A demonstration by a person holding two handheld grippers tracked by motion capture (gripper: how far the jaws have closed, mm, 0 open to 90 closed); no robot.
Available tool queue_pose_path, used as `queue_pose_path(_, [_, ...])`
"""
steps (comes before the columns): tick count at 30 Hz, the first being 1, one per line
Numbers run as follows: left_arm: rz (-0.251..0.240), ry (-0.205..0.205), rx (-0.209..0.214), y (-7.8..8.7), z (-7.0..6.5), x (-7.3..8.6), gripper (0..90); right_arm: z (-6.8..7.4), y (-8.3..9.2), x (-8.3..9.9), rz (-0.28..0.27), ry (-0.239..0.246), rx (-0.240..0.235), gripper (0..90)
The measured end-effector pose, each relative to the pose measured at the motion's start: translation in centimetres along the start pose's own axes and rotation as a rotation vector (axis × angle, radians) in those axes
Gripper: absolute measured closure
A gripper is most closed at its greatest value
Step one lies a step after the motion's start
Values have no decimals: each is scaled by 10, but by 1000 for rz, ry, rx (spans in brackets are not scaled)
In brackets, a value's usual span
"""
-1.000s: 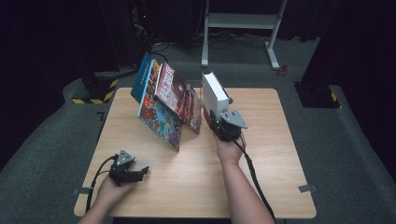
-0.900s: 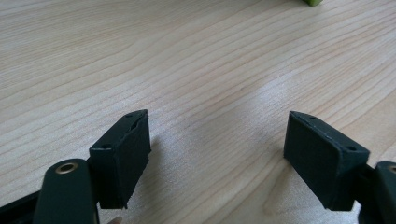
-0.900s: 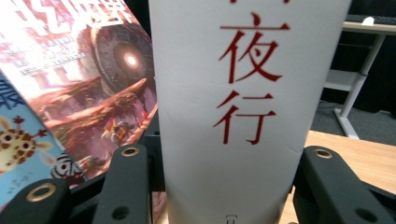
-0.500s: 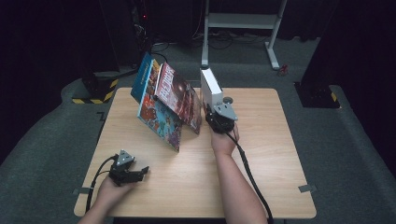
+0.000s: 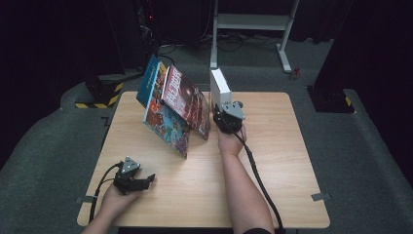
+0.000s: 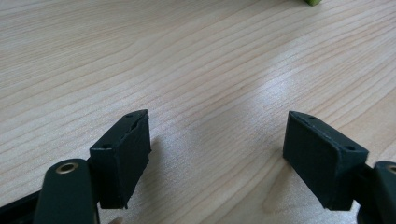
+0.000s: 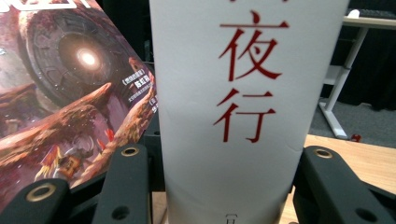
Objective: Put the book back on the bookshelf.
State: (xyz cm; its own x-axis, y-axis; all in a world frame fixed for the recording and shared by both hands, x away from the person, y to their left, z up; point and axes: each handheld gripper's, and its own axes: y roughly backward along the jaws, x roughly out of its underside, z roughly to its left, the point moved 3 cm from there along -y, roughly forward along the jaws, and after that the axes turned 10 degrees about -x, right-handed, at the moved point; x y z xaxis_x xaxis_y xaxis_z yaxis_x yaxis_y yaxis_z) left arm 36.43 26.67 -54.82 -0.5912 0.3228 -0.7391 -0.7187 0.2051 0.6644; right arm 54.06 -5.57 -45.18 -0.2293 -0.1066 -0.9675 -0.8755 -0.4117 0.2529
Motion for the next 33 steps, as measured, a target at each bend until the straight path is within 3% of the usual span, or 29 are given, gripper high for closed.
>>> queue_pose_path(15, [-1, 1, -1, 0, 0, 0, 234, 2, -21, 8, 9, 1, 34, 544])
queue_pose_path(33, [-1, 1, -2, 0, 0, 0, 235, 0, -29, 15, -14, 1, 40, 544])
